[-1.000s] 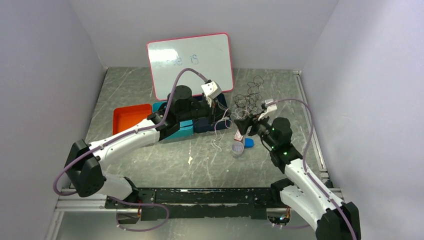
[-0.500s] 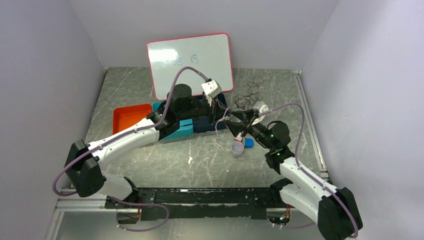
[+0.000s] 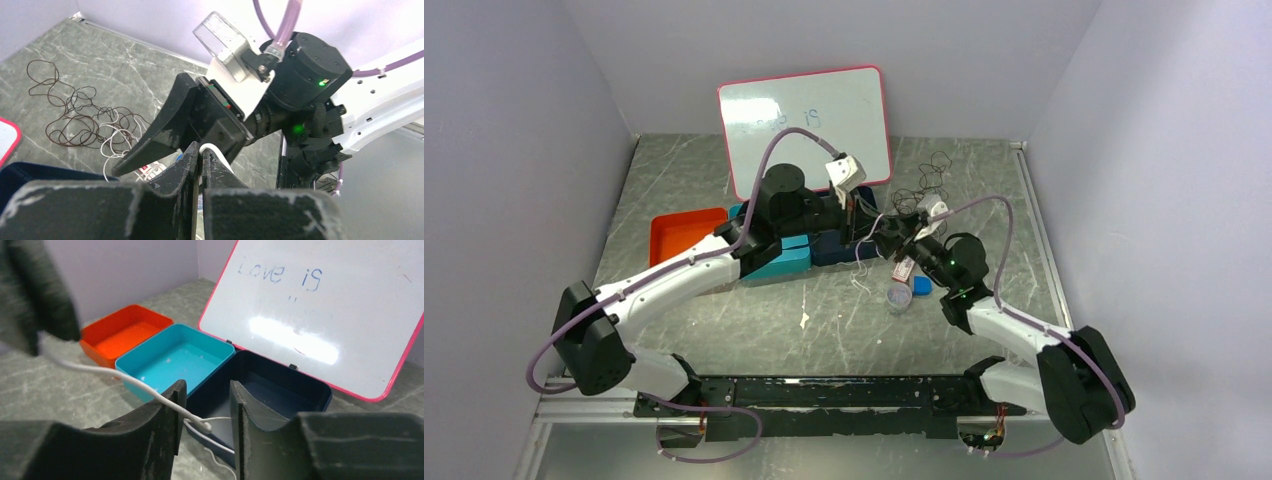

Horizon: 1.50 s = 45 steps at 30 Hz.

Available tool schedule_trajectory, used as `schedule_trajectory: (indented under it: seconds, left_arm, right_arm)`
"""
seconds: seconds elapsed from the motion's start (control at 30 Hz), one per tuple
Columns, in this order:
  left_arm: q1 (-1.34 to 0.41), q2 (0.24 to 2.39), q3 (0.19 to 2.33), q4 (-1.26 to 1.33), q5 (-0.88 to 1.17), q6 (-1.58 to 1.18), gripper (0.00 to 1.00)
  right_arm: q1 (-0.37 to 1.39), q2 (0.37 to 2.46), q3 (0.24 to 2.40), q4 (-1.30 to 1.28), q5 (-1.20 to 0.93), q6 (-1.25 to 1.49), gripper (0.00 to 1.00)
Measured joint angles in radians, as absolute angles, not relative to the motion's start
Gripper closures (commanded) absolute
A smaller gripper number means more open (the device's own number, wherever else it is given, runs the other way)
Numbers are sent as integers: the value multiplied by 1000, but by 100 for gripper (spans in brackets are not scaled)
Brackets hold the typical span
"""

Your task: Untangle the cables

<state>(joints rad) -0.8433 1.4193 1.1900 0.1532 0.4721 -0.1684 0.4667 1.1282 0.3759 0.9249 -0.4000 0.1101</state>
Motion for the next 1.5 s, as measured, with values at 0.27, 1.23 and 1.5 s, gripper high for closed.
schedule_trajectory:
  seconds: [0.27,1.23,1.5]
  left_arm:
    - [-843,1380,1196,117,481,-196,93]
    - [-765,1252,1623,-411,147,-146,93]
    - [-612,1366,1805,-543,138,-130,93]
  right_arm:
    - [469,1256,411,1070,-248,177,70]
    - [467,1066,406,619,80,292,54]
    - [467,860,458,351,31,305,49]
